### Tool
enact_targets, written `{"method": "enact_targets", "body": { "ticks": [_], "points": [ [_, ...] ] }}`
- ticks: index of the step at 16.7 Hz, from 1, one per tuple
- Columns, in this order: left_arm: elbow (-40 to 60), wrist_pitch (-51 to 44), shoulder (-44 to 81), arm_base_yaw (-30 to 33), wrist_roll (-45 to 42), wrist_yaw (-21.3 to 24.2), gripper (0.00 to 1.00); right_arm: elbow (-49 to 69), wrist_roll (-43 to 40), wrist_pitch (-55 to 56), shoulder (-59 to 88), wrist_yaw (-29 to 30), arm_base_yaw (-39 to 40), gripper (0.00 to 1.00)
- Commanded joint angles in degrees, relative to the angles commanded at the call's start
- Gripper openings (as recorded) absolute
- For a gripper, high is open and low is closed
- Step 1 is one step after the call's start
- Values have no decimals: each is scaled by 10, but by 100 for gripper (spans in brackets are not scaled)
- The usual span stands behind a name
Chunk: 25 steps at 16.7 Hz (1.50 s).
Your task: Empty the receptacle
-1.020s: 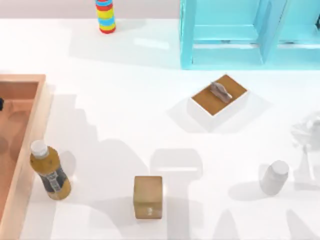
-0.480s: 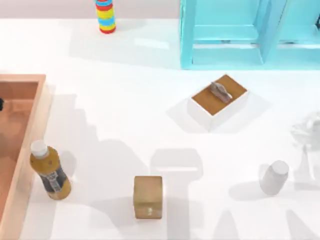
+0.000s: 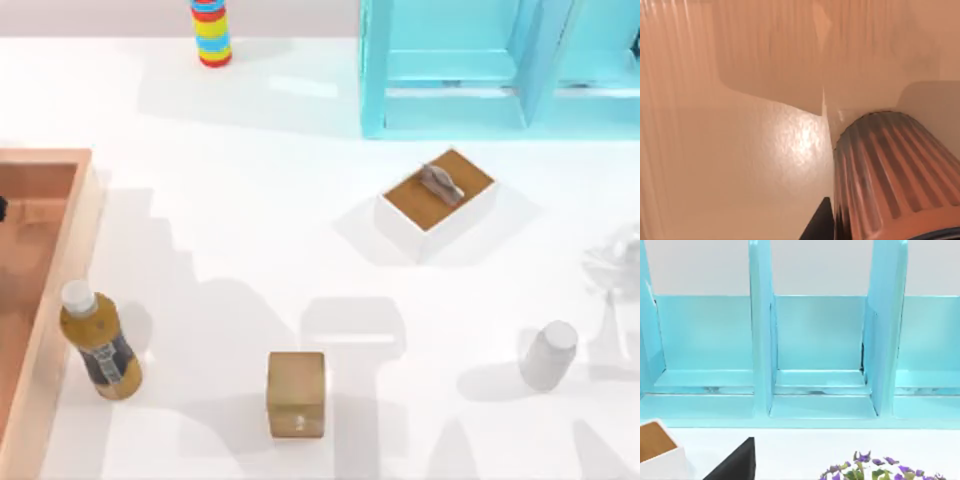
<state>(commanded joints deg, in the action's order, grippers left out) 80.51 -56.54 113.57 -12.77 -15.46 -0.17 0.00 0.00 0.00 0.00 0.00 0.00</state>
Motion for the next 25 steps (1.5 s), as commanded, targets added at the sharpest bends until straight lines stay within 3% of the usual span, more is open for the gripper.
{"method": "enact_targets", "body": {
  "ticks": [4,8,13,22,25],
  "points": [
    [37,-41,-37,-2,-4,17,0,0,0,0,0,0,0,100],
    [143,-164,-98,-5,-13,39,0,0,0,0,0,0,0,100],
    [236,-289,-80,1,-8,25,0,0,0,0,0,0,0,100],
    [261,-287,-26,2,3,0,0,0,0,0,0,0,0,100],
    [272,-261,-15,41,42,-2,0,0,0,0,0,0,0,100]
  ]
}}
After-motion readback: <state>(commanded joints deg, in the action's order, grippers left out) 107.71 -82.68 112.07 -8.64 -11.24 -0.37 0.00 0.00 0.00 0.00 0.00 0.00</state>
